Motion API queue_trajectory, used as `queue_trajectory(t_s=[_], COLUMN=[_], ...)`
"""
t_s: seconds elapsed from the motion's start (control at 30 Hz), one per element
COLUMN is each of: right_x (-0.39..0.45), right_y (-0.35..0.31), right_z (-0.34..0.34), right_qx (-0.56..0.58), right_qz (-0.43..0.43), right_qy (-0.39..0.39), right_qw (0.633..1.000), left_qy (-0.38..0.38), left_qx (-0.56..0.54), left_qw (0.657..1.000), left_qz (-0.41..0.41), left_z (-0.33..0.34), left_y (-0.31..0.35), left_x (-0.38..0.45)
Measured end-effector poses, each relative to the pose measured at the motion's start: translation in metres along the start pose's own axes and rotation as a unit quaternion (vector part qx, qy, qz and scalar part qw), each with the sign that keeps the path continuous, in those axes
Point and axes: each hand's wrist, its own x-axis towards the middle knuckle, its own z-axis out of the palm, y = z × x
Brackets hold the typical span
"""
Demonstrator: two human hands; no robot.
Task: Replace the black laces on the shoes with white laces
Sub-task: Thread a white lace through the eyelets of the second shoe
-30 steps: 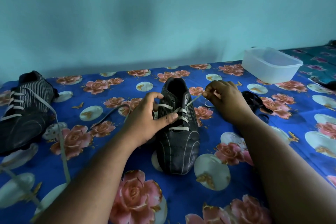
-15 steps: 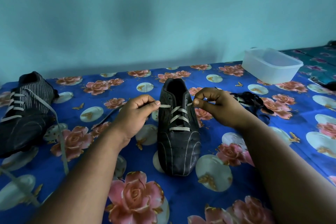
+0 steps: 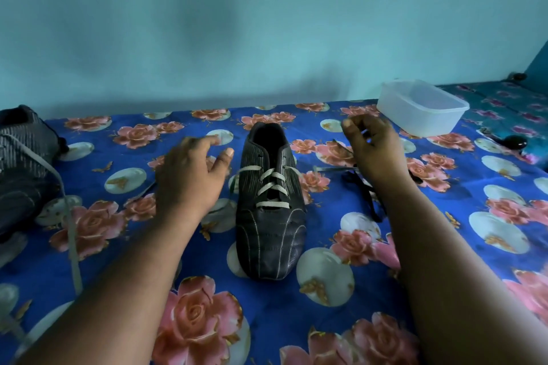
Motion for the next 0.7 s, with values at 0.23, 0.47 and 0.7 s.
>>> queue_trajectory(t_s=[0.23,0.47,0.7], right_x=[0.000,-0.004,-0.006], right_y=[0.014,0.007,0.003], right_z=[0.004,0.023,0.020], right_qx=[-0.291,-0.349,-0.380], right_qz=[0.133,0.095,0.077], right_qy=[-0.085,-0.190,-0.168], right_qw=[0.944,0.913,0.906], left_qy=[-0.115,-0.091,-0.136], left_qx=[-0.137,-0.157,-0.216], left_qw=[0.975,0.975,0.961], left_qz=[0.134,0.127,0.106], left_z=[0.018,0.011,-0.007], left_y=[0.019,0.023,0.022], left_x=[-0.002,-0.003,-0.005])
